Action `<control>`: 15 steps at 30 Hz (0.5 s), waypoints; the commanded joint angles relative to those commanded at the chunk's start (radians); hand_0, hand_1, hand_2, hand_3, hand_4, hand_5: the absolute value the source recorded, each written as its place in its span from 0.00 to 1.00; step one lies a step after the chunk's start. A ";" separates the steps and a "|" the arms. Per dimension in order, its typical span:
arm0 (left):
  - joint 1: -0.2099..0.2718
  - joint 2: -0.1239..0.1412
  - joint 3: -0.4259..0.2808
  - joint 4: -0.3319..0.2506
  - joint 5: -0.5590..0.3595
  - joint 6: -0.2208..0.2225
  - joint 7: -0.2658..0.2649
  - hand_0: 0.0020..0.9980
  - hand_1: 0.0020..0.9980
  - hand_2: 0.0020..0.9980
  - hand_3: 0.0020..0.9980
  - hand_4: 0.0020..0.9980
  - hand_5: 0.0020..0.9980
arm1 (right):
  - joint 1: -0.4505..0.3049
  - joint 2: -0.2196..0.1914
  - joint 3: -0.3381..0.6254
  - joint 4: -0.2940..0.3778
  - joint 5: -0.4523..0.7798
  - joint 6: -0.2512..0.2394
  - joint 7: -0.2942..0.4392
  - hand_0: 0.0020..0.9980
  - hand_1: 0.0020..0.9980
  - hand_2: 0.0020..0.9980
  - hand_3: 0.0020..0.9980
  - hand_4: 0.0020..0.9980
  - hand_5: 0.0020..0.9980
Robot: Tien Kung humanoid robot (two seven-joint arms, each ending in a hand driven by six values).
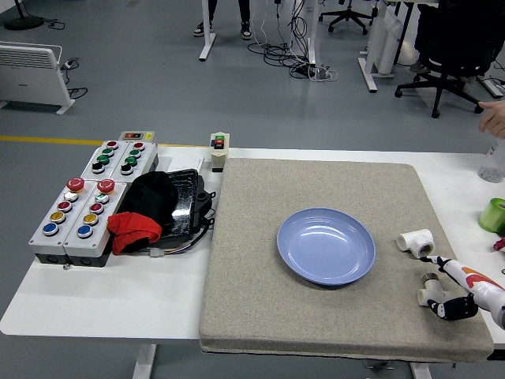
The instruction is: Pick pipe place plate twice
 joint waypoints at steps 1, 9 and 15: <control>0.000 0.000 0.001 0.000 -0.001 0.000 0.000 0.71 0.69 0.72 0.69 0.39 1.00 | 0.003 0.000 -0.002 -0.004 -0.002 0.006 -0.003 0.99 0.94 1.00 0.95 0.64 0.10; 0.004 0.002 0.007 0.001 -0.005 0.001 -0.001 0.71 0.69 0.72 0.69 0.39 1.00 | 0.022 -0.007 -0.020 -0.020 -0.005 0.032 -0.022 0.99 0.94 1.00 0.95 0.65 0.13; 0.004 0.001 0.010 0.001 -0.005 0.001 0.001 0.71 0.69 0.73 0.69 0.39 1.00 | 0.054 0.006 -0.040 -0.074 -0.027 0.013 -0.021 0.80 0.78 0.87 0.84 0.62 0.09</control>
